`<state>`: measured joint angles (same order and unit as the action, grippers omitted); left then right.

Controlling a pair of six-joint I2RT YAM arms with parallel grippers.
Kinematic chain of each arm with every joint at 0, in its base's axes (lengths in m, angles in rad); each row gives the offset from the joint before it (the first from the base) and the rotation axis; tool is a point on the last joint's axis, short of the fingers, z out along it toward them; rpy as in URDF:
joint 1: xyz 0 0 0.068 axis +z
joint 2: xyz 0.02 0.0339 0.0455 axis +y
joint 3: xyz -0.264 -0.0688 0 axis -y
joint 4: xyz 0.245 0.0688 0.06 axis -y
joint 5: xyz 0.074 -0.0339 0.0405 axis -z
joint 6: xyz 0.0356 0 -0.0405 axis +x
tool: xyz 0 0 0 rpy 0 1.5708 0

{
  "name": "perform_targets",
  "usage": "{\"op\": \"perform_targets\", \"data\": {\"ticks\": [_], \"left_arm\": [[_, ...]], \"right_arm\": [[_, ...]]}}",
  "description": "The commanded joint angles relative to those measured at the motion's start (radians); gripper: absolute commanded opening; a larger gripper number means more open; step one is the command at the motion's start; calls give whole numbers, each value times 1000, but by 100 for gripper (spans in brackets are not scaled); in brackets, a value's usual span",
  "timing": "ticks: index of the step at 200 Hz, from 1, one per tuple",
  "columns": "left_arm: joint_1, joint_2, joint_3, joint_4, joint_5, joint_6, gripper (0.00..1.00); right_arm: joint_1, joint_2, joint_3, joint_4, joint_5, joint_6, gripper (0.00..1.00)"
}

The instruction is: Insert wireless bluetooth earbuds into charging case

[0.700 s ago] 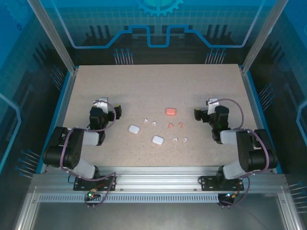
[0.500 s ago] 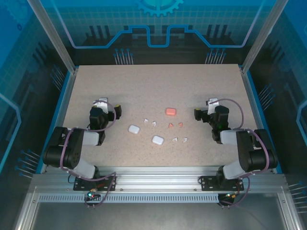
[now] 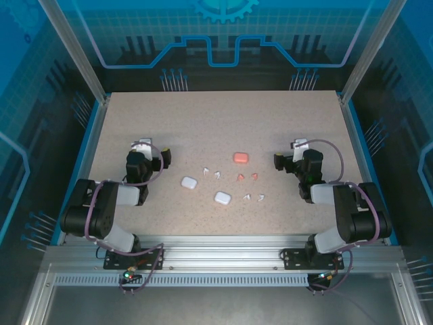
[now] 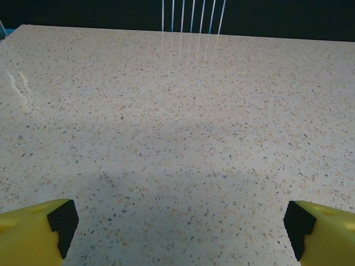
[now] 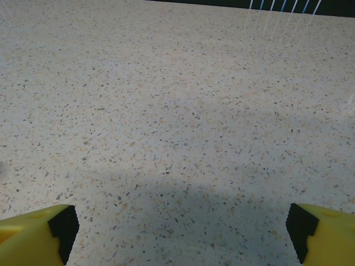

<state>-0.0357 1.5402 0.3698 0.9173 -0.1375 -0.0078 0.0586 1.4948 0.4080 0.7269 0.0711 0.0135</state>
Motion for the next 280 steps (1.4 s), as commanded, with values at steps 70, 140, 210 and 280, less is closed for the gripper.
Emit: {"op": "perform_targets", "data": {"ticks": [70,140,210,280], "left_arm": [[12,1,-79,170,-16,6,99],[-15,-392,133,-621,-16,-181,99],[-15,-478,296,-1129,390,-521,98],[-15,-604,263,-1177,431,-609,97]], "right_arm": [[-6,-9,38,-8,9,-5,100],[54,-241,205,-594,-59,33,100],[391,-310,465,-1221,-41,86,99],[758,35,876,-1699,81,101,92]]}}
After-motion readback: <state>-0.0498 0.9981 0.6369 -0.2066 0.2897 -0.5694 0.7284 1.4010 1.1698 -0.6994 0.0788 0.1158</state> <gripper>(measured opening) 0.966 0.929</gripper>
